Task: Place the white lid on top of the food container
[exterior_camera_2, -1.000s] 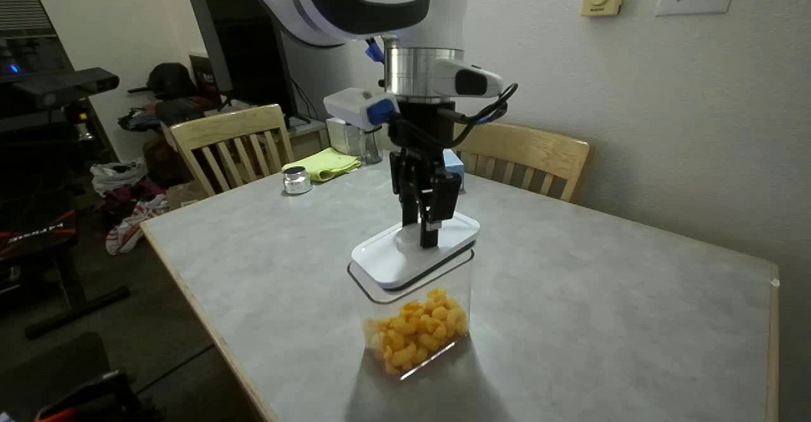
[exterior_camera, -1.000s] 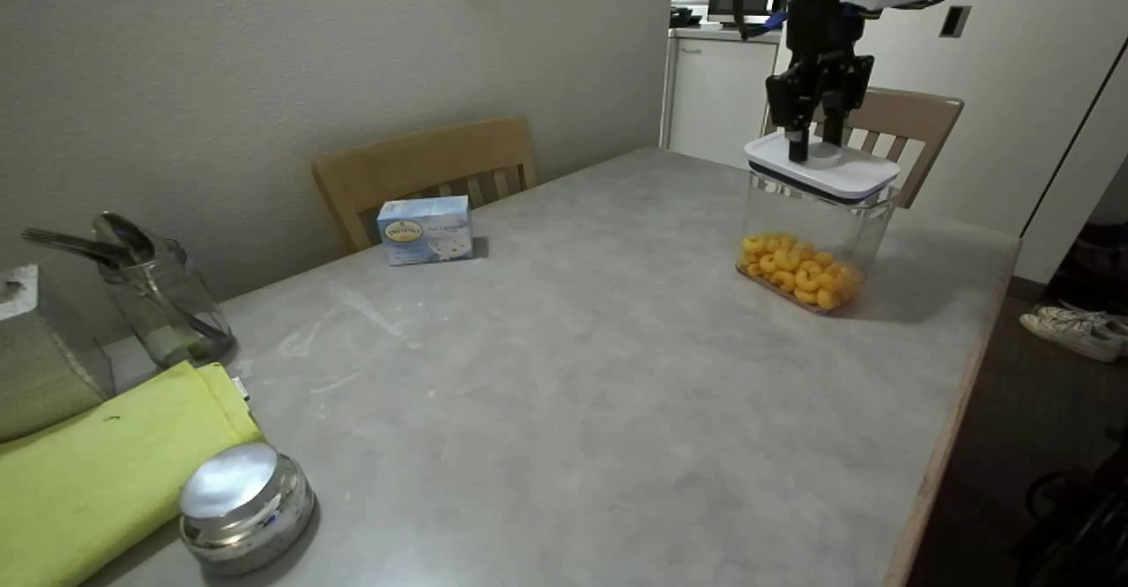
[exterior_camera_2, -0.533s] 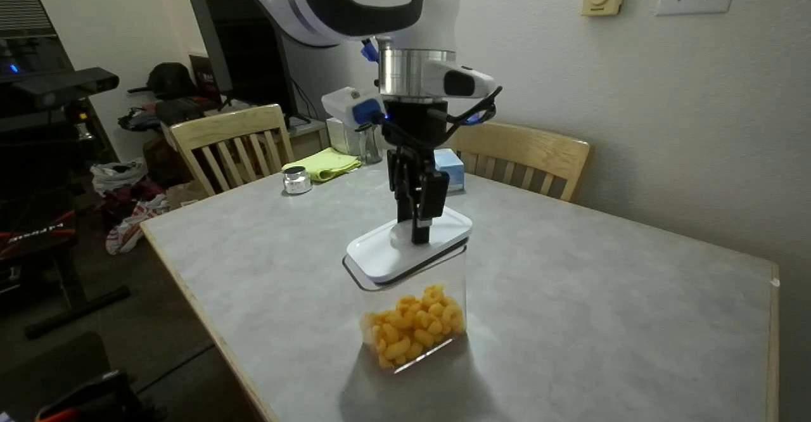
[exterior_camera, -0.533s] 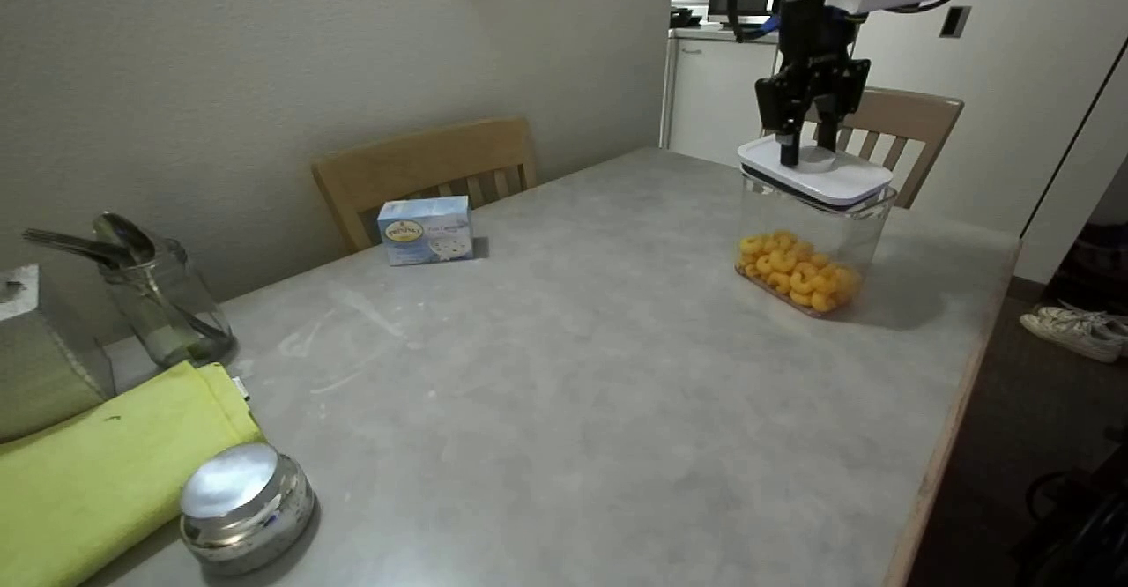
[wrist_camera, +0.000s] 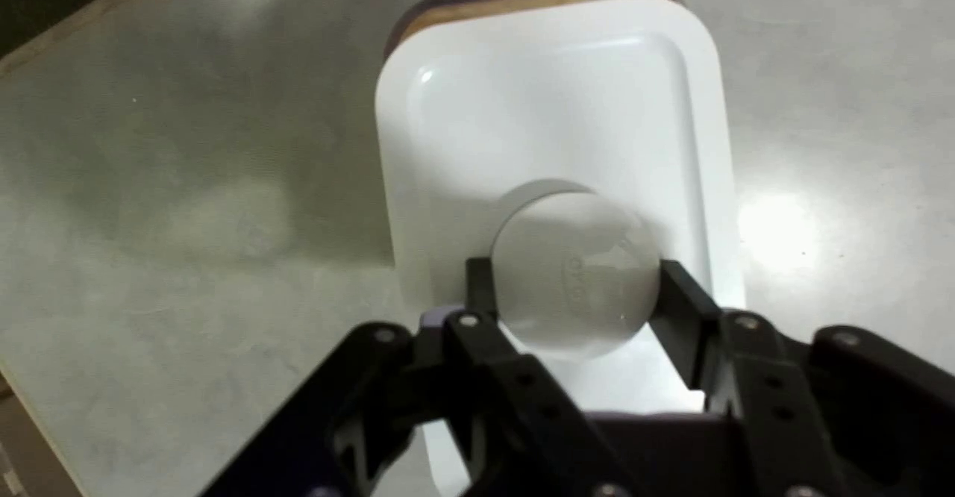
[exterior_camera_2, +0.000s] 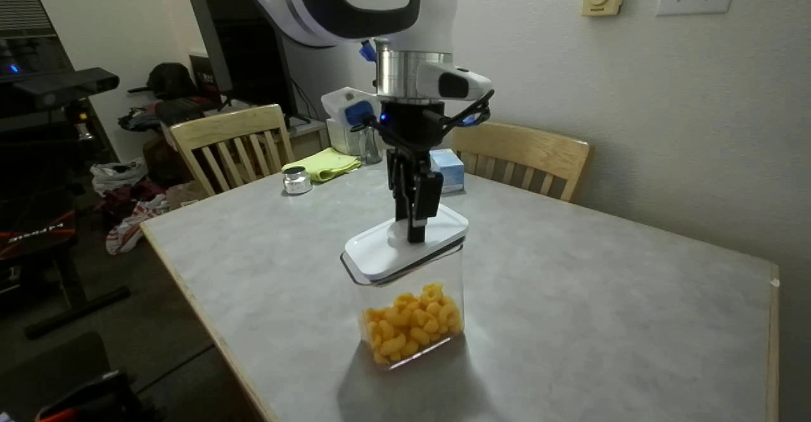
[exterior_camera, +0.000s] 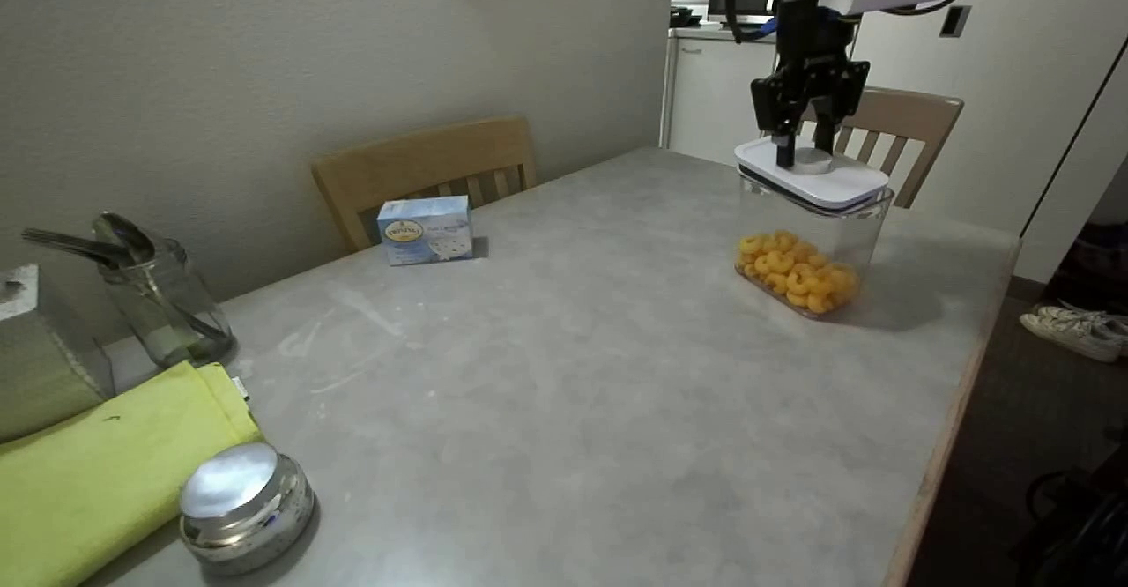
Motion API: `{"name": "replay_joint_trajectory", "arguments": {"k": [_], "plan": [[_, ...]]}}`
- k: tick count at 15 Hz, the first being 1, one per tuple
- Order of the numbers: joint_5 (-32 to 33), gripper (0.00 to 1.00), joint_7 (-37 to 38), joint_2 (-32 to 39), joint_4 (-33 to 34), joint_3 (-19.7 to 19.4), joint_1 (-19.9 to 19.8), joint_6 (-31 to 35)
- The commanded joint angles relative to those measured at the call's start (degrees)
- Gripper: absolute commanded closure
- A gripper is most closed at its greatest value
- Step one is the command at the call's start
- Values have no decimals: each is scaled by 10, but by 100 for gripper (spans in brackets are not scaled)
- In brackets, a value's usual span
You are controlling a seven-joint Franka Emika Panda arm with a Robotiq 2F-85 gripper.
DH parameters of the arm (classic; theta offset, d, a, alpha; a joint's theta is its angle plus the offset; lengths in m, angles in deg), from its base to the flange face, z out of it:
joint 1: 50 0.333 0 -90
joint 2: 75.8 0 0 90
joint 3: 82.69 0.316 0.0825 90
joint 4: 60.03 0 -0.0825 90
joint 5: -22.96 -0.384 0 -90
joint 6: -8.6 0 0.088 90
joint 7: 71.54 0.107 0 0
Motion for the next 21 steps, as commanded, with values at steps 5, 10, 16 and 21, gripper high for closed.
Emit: {"name": "replay_joint_trajectory", "arguments": {"k": [5, 10, 16, 21], "plan": [[-12, 71, 18, -20, -34, -1, 5, 30], [-55, 71, 7, -31, -43, 8, 2, 16], [-120, 71, 1, -38, -61, 19, 3, 21], [-153, 71, 1, -47, -78, 21, 5, 14]]}}
